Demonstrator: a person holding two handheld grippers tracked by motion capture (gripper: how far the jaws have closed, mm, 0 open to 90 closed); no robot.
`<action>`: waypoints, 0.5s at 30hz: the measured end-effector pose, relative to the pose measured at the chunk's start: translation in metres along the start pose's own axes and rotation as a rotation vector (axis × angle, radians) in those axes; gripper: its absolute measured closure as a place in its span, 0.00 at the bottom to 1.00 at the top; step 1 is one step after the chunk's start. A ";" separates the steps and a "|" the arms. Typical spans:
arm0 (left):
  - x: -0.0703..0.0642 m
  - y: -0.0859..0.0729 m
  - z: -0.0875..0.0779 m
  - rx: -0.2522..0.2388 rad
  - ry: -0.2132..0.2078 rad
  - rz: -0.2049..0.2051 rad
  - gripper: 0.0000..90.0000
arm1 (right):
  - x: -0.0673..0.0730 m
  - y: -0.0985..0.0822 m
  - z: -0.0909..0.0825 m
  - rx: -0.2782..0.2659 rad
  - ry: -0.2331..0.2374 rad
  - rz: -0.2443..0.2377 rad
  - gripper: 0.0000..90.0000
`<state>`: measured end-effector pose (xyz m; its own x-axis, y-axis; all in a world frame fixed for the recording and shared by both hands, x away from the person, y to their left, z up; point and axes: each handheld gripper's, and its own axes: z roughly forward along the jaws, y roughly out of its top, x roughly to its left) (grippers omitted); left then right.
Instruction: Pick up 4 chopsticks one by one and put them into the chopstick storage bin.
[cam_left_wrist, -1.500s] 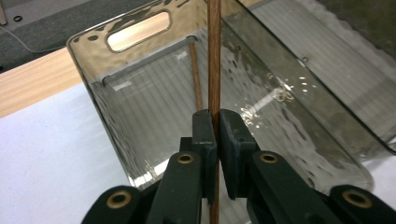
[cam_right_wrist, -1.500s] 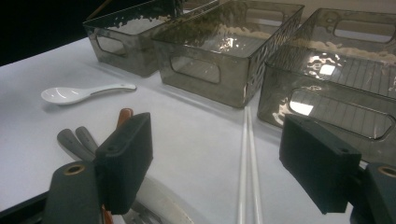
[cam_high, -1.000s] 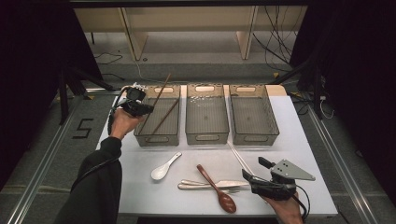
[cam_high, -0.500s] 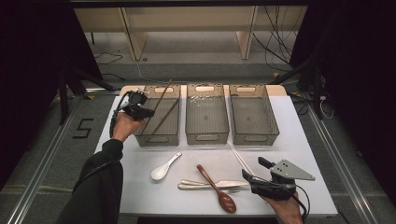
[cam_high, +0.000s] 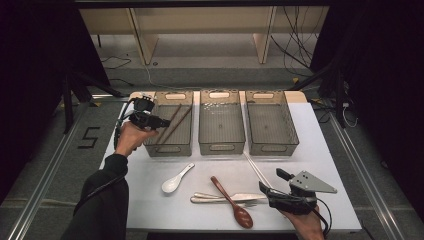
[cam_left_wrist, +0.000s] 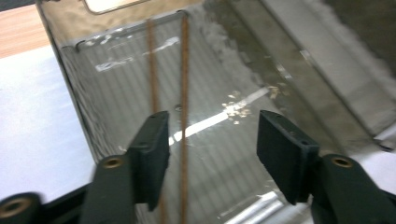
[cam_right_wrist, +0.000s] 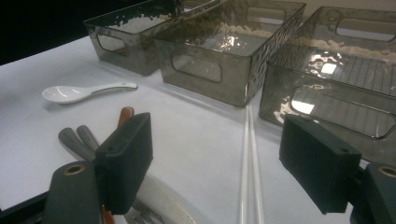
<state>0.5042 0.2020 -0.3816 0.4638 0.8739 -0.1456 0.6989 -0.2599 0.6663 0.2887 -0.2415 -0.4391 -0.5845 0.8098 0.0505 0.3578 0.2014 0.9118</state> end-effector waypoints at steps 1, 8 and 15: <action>-0.002 -0.002 -0.003 -0.008 -0.004 0.000 0.42 | 0.000 0.000 0.000 0.001 0.000 0.000 0.29; -0.016 -0.024 -0.028 -0.068 -0.036 0.002 0.32 | -0.002 0.003 0.001 0.045 -0.001 0.016 0.29; -0.025 -0.049 -0.042 -0.114 -0.053 0.001 0.27 | -0.009 0.009 0.003 0.126 -0.004 0.030 0.29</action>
<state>0.4354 0.2101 -0.3799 0.4944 0.8500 -0.1815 0.6334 -0.2094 0.7450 0.2995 -0.2450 -0.4323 -0.5693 0.8187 0.0756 0.4638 0.2439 0.8517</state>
